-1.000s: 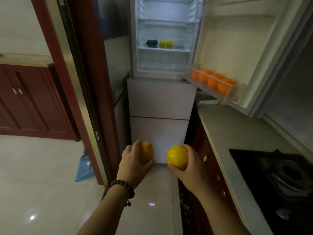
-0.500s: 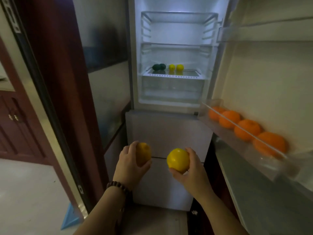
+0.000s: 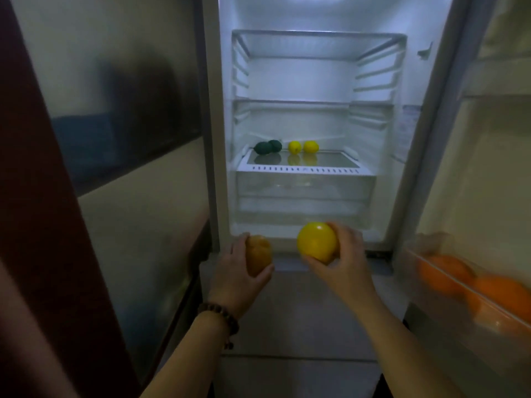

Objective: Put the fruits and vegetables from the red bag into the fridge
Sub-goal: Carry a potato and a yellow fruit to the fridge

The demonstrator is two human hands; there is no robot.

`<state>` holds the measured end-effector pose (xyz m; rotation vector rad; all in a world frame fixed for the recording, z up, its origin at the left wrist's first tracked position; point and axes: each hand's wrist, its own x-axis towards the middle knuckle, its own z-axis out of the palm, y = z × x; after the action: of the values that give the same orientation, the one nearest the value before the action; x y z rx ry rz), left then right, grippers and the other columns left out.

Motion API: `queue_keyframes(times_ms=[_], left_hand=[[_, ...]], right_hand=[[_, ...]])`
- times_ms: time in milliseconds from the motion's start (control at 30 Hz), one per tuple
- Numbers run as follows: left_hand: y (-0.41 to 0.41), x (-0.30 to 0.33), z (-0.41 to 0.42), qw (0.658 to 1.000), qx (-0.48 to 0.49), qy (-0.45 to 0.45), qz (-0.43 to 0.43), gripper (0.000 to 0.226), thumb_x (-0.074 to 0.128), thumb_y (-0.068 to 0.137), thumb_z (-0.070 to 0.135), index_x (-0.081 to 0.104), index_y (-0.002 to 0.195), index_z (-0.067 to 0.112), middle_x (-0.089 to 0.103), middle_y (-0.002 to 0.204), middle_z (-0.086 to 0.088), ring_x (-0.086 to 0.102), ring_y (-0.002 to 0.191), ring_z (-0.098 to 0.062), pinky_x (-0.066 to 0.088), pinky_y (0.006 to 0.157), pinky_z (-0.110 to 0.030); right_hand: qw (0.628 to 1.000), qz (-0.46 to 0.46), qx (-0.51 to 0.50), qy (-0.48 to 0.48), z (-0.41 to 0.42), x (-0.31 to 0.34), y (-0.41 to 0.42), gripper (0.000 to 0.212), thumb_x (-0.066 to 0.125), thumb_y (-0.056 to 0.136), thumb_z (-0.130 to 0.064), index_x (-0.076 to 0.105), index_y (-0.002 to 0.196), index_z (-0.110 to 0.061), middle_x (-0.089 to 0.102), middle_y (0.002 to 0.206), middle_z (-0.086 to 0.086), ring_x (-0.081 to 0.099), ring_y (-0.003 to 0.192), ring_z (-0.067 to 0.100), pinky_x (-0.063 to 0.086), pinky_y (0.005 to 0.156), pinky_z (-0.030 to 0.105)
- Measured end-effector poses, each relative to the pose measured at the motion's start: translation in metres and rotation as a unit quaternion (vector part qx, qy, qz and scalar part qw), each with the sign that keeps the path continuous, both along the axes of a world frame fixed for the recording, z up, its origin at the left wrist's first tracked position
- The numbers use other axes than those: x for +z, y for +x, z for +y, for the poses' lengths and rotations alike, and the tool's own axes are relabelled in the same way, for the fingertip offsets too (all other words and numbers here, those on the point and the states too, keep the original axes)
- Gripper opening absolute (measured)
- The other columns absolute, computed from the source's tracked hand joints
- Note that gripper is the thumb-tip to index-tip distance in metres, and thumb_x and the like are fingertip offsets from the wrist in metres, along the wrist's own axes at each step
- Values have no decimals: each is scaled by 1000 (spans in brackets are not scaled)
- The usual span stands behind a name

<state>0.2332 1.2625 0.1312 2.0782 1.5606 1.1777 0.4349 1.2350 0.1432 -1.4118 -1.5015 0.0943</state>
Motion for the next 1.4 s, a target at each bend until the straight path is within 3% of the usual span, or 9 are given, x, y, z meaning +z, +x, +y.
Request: queue_keyframes(times_ms=[167,267,433,533,633,733,933,1133,1400], left_hand=[[1,22,75,998,-37,36,-22,73,74,75,41,39,134,17,45,125,-4,45,102,-11,37,86,-22],[4,23,104,997,-54,46,-31,75,73,74,44,36,136,22,43,127,-1,45,107,-12,42,92,-27],[15,23,147,996,-66,48,-27,77,73,73,44,35,136,23,42,126,3,46,109,-11,44,96,-30],[24,25,169,996,-66,55,-2,78,72,73,47,33,137,26,41,127,5,45,111,-9,43,97,-28],[30,27,188,997,-64,47,9,81,70,75,49,26,141,31,36,132,8,41,113,-6,43,100,-28],[31,30,202,998,-53,40,15,82,69,76,49,21,142,34,34,133,10,40,114,-5,42,102,-28],[31,26,219,999,-23,28,19,85,66,76,54,17,143,36,33,131,11,41,114,-6,43,102,-30],[36,20,222,1000,-22,15,16,85,66,76,54,18,143,36,33,135,12,41,118,-6,43,103,-30],[37,20,214,999,-25,16,16,85,67,75,53,18,142,38,32,134,13,39,115,-3,42,102,-28]], right_hand=[[1000,13,-17,19,90,63,12,81,83,66,-30,38,133,-26,43,126,0,48,104,14,42,83,28],[999,-7,-42,6,140,99,19,72,80,69,-32,39,127,-21,46,119,1,48,96,16,37,77,27],[995,-87,-33,-32,237,140,33,76,76,73,-34,39,138,-25,42,130,7,47,111,24,40,85,29],[992,-83,-13,-91,297,152,38,74,77,73,-31,37,135,-24,45,129,7,50,108,28,43,75,29],[986,-136,-11,-96,354,153,45,68,76,72,-32,43,129,-16,50,126,13,51,109,31,41,80,32],[975,-172,-1,-141,396,153,49,66,71,75,-34,43,133,-20,42,129,12,48,110,28,44,79,33],[979,-130,39,-151,439,145,51,82,76,73,-31,32,141,-21,43,135,8,48,117,26,47,80,33],[975,-168,5,-145,455,134,50,68,73,77,-37,42,134,-14,41,131,11,49,111,28,42,84,33],[981,-134,0,-139,442,135,55,85,76,76,-30,29,145,-15,38,146,9,41,129,27,38,99,36]])
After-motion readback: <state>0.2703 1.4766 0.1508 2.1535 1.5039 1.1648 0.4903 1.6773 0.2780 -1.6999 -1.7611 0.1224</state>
